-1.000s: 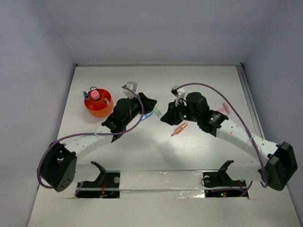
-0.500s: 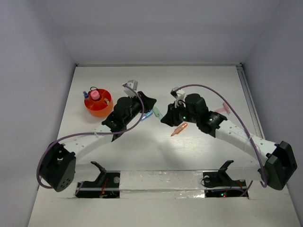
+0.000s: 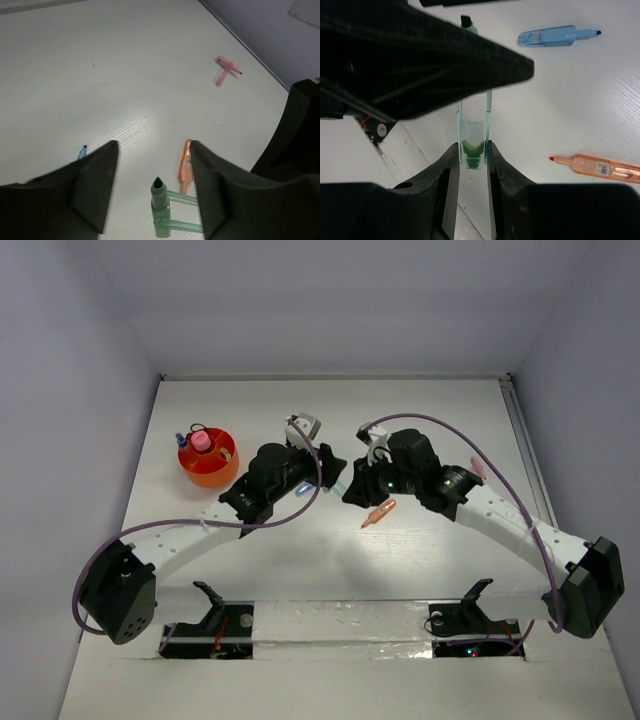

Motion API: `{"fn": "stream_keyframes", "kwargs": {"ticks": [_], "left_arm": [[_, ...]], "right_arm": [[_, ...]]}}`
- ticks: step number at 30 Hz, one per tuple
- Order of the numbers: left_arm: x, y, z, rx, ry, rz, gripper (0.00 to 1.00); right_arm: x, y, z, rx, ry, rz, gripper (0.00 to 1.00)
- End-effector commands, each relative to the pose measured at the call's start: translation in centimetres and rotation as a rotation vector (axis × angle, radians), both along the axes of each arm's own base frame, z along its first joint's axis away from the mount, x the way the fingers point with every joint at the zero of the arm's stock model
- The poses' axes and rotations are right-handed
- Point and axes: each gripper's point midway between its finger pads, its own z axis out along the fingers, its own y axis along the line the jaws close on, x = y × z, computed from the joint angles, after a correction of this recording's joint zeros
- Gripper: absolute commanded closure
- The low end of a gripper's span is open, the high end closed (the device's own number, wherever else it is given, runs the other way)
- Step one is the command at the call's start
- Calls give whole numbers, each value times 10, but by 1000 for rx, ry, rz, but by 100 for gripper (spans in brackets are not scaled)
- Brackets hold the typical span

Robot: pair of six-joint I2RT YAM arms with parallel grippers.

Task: Sort the stationery into containers
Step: Close the pen cap on the pen.

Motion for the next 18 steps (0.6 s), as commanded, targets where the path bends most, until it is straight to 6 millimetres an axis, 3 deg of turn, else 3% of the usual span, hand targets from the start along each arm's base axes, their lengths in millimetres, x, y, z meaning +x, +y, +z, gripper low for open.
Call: {"fn": "stream_keyframes", "kwargs": {"ticks": [1, 3, 5, 6, 8, 9, 10, 12, 13, 18], "left_arm": [[-4, -6, 32, -22, -89, -34, 40], [-2, 7, 47, -49, -113, 30, 27], [1, 21, 59, -81, -122, 112, 25], [-2, 29, 73, -115, -145, 135, 25], [-5, 42, 77, -152, -142, 187, 24], [-12, 49, 90, -187, -166, 192, 25], [-15, 53, 84, -192, -161, 200, 25], [-28, 64, 98, -253, -188, 204, 26], [-32, 67, 88, -252, -181, 201, 26], [-56, 73, 81, -292, -217, 133, 31]], "right_arm": [[5, 11, 53, 85, -89, 15, 98], [12, 9, 60, 77, -111, -14, 99], [17, 13, 72, 86, -126, -16, 99], [21, 10, 74, 80, -123, -28, 99], [28, 9, 80, 82, -132, -42, 99], [27, 9, 79, 75, -125, -40, 99], [31, 7, 80, 73, -125, -48, 99], [38, 3, 78, 65, -111, -67, 100], [38, 4, 79, 69, -104, -60, 100], [38, 4, 87, 136, -57, -38, 100]]}}
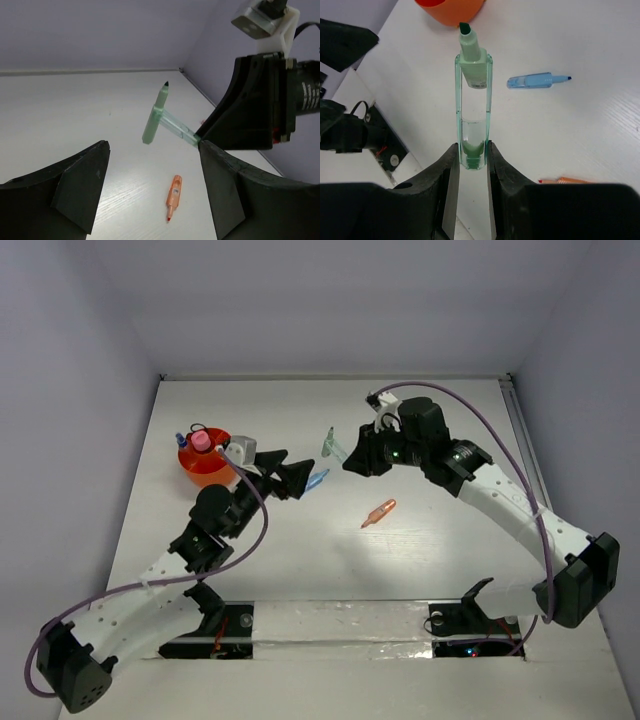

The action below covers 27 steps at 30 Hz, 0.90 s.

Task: Sort the stationery into containers
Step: Close the pen cap on the pen.

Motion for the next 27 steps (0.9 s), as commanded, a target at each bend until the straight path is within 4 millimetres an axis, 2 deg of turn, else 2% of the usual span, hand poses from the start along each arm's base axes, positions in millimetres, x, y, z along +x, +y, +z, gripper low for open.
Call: {"fn": "stream_keyframes", "kwargs": {"ticks": [1, 6, 10, 13, 20, 25, 26, 27], "left_arm": [[-9, -1, -14, -12, -15, -38, 31], [-7, -13, -32, 51, -23, -83, 34], [-3, -15, -23, 48, -70, -77, 35], [-7, -25, -12, 43, -102, -130, 36], [-1, -34, -17, 67, -91, -148, 44], [4, -34, -17, 73, -83, -130, 56], [4, -34, -15, 70, -90, -132, 59], [3, -34, -15, 69, -92, -132, 67]], "right_arm": [[-6, 7, 26, 83, 5, 52, 100], [-22, 15, 32, 133, 59, 122, 100], [-30, 17, 34, 159, 80, 152, 100], [-32, 17, 33, 166, 88, 152, 100], [-34, 19, 33, 183, 97, 169, 100], [-36, 20, 35, 192, 92, 179, 100], [-36, 20, 35, 190, 92, 178, 100], [-36, 19, 34, 189, 93, 178, 100]]}}
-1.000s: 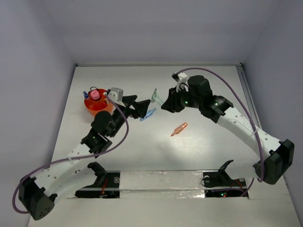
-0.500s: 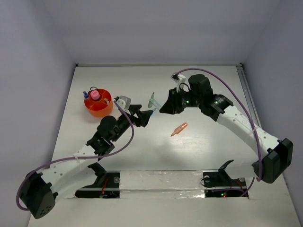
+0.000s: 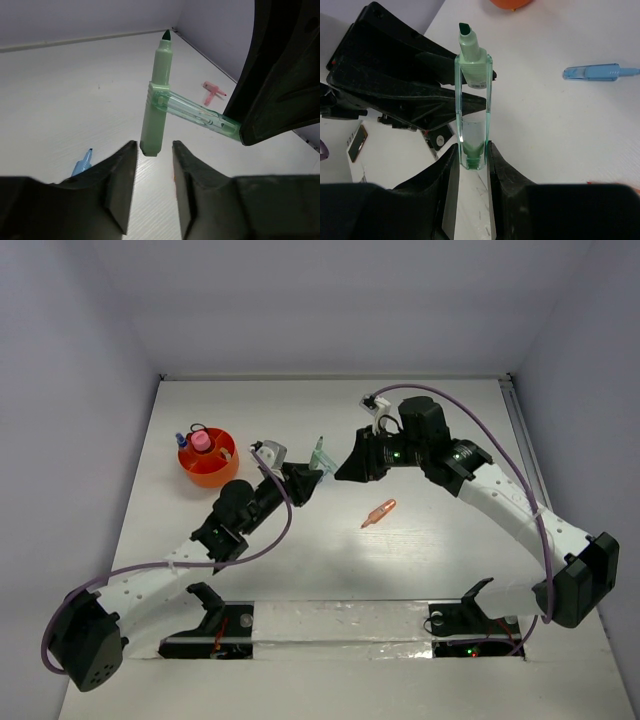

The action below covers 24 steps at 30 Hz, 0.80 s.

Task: Sort the stationery into containers
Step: Close the pen cap on the pen.

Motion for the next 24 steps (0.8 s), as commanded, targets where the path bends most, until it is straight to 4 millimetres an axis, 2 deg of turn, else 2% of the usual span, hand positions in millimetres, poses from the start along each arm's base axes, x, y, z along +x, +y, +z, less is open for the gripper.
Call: {"fn": "stream_keyframes", "kwargs": {"ticks": [1, 3, 11, 14, 19, 20, 24], "left_arm": [[1, -2, 51, -83, -117, -8, 71], [1, -2, 53, -88, -118, -8, 79], [-5, -6, 52, -108, -115, -44, 87], [-5, -6, 50, -105, -107, -43, 100], [-5, 1, 42, -87, -80, -15, 100], [-6, 2, 37, -80, -68, -10, 100], [-11, 5, 18, -60, -20, -15, 100]], "right_arm": [[-4, 2, 22, 63, -58, 24, 100], [-4, 3, 21, 62, -54, 27, 100], [-5, 3, 16, 58, -42, 28, 100], [-1, -2, 18, 53, -50, 5, 100], [8, -11, 28, 29, -91, -57, 100], [10, -13, 35, 31, -114, -72, 100], [31, -29, 51, -11, -193, -197, 100]]}}
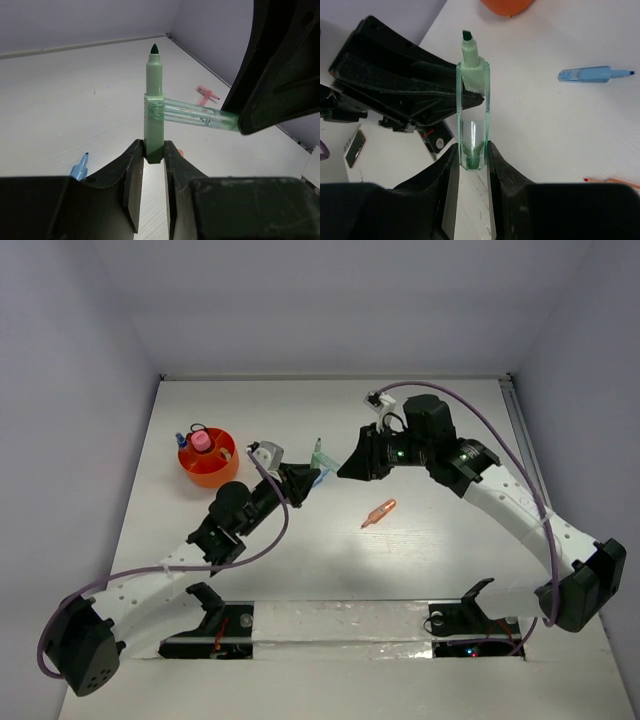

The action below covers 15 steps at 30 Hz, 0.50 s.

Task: Sort the stationery into containers
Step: Close the pen cap on the pen.

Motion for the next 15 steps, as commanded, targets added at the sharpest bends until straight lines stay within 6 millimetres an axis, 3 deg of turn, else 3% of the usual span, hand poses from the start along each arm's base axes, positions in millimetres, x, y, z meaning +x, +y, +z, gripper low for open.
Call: {"fn": "stream_keyframes", "kwargs": {"ticks": [1, 7, 15], "left_arm": [[-7, 4, 3, -36, 5, -8, 100], [-19, -2, -11, -33, 44, -65, 100], [-27, -10, -1, -64, 30, -117, 100]], "right_arm": [[30, -23, 48, -1, -183, -164, 100], [52, -22, 71, 26, -266, -235, 100], [69, -9, 80, 60, -291, -235, 99]]}}
